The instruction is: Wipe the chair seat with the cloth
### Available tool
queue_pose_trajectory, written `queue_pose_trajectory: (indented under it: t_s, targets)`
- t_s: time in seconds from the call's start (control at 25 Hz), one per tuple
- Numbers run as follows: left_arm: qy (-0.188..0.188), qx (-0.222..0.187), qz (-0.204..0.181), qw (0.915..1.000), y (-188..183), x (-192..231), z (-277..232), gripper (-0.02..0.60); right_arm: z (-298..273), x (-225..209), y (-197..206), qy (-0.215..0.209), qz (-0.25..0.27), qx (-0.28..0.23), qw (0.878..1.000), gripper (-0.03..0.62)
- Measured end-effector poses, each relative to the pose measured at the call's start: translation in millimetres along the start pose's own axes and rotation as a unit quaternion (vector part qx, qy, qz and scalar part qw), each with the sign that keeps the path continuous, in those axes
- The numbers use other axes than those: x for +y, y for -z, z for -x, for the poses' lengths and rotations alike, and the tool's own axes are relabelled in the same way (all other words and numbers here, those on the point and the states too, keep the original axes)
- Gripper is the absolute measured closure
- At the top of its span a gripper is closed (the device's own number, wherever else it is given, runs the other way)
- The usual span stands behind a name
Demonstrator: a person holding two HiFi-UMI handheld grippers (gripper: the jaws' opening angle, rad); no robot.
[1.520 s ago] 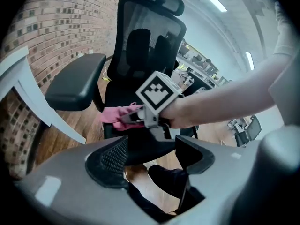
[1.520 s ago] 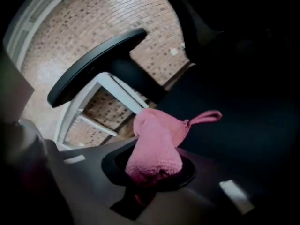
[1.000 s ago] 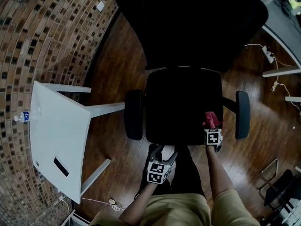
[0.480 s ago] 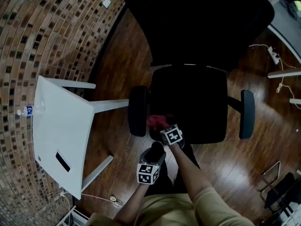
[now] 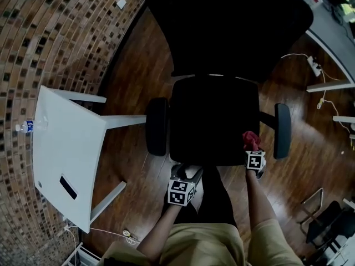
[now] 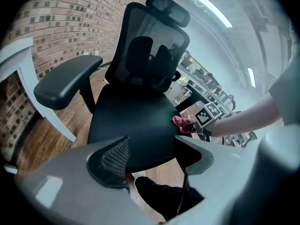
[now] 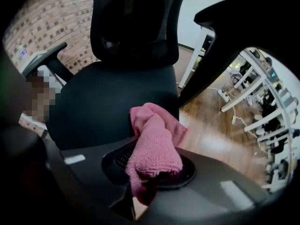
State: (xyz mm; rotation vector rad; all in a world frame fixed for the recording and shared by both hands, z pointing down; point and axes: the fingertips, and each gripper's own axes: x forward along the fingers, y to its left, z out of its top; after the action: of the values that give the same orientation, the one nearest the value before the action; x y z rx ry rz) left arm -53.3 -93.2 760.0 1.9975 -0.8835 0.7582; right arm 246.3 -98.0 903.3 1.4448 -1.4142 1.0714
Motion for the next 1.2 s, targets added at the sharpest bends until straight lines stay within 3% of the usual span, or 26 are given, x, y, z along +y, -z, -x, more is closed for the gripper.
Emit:
queue_pose_trajectory:
  t_s: [0.04,0.12,0.24,0.32,0.36,0.4,0.48,0.56,0.64,0.72,0.8,0.92,1.0,1.04,1.12,1.2]
  targets:
    - [-0.002,-0.001,0.001,1.0,0,1,2,0.291,-3,29,-6,-0.04,-0.011,-0.007,0.999,0.53]
    - [-0.009,-0.001,0.001,1.0,3,6,9,0.291,-6,118,-24,-0.169,-0.016,-0.033,0.985,0.53]
    - [-0.022,0.014,0.005,0.9996,17,16,22,0.291,4,264,-52,-0.344,0.004,-0.058,0.937,0.53]
    - [-0.031,0.025,0.01,0.9992,29,25,34,0.291,11,342,-58,-0.414,0.008,-0.055,0.908,0.53]
    - [-0.035,0.03,0.01,0.9989,34,29,40,0.293,10,369,-55,-0.425,0.014,-0.043,0.904,0.53]
    - [-0.038,0.034,0.009,0.9986,39,34,45,0.293,7,386,-53,-0.417,0.026,-0.03,0.908,0.53]
    - [-0.046,0.04,0.009,0.9981,45,43,53,0.293,-1,385,-53,-0.362,0.047,-0.026,0.931,0.53]
    - [-0.051,0.04,0.017,0.9978,47,51,58,0.293,-19,332,-38,-0.269,0.022,-0.013,0.963,0.53]
    - [-0.049,0.031,0.023,0.9981,42,52,55,0.293,-33,240,-1,-0.171,-0.049,0.033,0.983,0.53]
    - [-0.038,0.018,0.023,0.9988,32,42,46,0.293,-21,136,11,-0.094,-0.102,0.034,0.99,0.53]
    - [-0.026,0.006,0.018,0.9995,22,30,35,0.293,-6,49,1,-0.031,-0.105,-0.012,0.994,0.53]
    - [-0.016,0.0,0.016,0.9997,13,23,25,0.293,-2,-7,5,0.024,-0.11,-0.029,0.993,0.53]
    - [-0.012,0.003,0.018,0.9998,14,21,25,0.292,-1,2,7,0.021,-0.118,-0.021,0.993,0.531]
    - [-0.01,0.002,0.021,0.9997,15,21,27,0.291,-2,19,4,0.0,-0.113,-0.02,0.993,0.531]
    - [-0.01,-0.007,0.026,0.9996,14,25,35,0.287,-4,86,-10,-0.101,-0.092,-0.032,0.99,0.531]
    - [-0.021,-0.022,0.035,0.9989,13,36,48,0.285,-3,181,-22,-0.221,-0.06,-0.043,0.972,0.531]
